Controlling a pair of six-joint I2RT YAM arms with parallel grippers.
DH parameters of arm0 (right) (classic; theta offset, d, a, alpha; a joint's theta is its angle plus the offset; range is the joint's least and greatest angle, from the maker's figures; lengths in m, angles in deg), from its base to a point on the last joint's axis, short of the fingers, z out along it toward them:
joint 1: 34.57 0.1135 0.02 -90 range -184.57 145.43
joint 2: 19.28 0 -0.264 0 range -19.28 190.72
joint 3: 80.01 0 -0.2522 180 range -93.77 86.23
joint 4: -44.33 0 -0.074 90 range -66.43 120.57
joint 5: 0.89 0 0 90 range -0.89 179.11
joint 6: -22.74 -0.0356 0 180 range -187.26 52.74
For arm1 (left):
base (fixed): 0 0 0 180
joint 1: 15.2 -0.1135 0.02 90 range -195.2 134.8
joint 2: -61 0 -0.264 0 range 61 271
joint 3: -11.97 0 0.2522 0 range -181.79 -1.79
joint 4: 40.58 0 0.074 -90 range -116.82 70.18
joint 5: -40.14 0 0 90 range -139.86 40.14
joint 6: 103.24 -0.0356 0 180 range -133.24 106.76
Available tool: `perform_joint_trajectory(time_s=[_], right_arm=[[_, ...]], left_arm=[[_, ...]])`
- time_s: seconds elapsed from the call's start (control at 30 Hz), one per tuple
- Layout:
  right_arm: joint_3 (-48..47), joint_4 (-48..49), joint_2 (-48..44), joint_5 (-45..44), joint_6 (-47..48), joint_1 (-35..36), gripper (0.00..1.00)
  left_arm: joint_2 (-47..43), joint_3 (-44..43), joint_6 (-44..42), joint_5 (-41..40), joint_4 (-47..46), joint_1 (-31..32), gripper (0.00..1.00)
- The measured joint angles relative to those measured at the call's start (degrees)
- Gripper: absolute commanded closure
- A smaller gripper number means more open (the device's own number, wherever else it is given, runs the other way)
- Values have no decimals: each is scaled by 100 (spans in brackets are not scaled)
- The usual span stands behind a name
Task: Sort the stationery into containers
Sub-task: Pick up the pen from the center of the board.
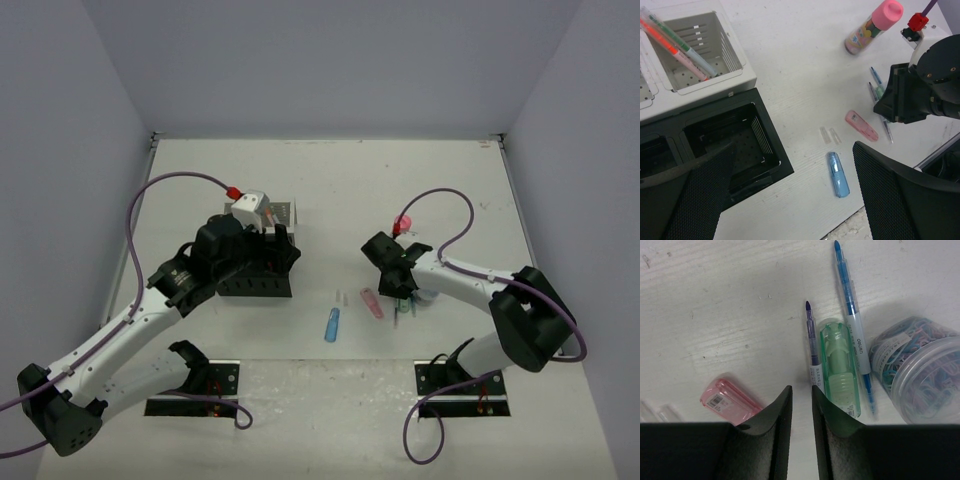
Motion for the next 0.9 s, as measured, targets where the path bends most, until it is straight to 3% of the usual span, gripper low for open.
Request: perform_joint_trajectory(time_s=[0.9], right_arm=[[20,10,243,97,21,-223,77]], left_arm=[[-157,32,-76,282,-46,0,0]])
